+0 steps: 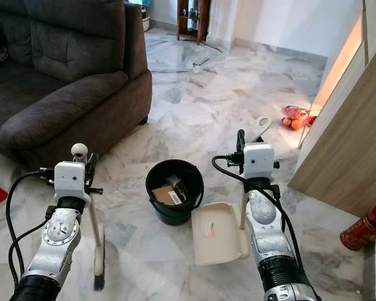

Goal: Sweep floor

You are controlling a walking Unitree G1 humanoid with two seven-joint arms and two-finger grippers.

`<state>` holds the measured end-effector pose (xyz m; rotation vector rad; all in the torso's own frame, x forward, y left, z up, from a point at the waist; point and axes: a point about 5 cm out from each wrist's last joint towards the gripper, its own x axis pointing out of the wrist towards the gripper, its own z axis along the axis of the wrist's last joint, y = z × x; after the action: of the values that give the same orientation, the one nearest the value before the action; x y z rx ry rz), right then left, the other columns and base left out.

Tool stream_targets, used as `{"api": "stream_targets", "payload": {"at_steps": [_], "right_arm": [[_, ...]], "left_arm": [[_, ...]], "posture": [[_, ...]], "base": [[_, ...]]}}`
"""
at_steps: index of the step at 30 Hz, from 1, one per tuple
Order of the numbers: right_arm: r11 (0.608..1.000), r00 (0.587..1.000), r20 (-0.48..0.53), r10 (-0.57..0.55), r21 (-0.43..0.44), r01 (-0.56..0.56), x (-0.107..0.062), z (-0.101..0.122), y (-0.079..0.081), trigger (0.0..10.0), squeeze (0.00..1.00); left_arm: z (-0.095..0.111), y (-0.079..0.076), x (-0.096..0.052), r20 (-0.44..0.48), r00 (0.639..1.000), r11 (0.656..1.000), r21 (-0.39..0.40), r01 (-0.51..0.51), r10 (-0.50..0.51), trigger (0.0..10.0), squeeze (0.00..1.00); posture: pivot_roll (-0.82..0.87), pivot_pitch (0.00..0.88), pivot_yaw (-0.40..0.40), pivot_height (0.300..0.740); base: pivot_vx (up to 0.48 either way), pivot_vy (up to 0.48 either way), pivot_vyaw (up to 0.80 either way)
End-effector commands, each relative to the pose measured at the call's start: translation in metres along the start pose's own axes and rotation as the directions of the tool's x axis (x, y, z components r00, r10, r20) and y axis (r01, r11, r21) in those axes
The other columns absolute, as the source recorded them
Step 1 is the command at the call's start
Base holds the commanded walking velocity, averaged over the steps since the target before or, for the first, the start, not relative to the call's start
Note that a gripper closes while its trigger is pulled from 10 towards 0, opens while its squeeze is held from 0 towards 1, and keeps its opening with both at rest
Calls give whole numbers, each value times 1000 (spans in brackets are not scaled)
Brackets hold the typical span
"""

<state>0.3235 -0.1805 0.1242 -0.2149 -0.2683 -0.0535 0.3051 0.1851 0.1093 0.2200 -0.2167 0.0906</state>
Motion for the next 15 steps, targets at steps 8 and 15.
{"api": "stream_targets", "payload": {"at_steps": [8,15], "right_arm": [[999,991,-131,-34,-26,31,-26,-36,-15,10000,0],[999,985,-170,-21,-27,16,-30,-46,-17,10000,0]], "left_arm": [[6,-11,-7,55,998,999,-21,35,-34,10000,0],[1,-2,-19,43,999,1000,-14,6,-5,10000,0]], "posture": [[76,0,-37,740],[108,0,-68,740]], "base": [[0,0,0],[0,0,0]]}}
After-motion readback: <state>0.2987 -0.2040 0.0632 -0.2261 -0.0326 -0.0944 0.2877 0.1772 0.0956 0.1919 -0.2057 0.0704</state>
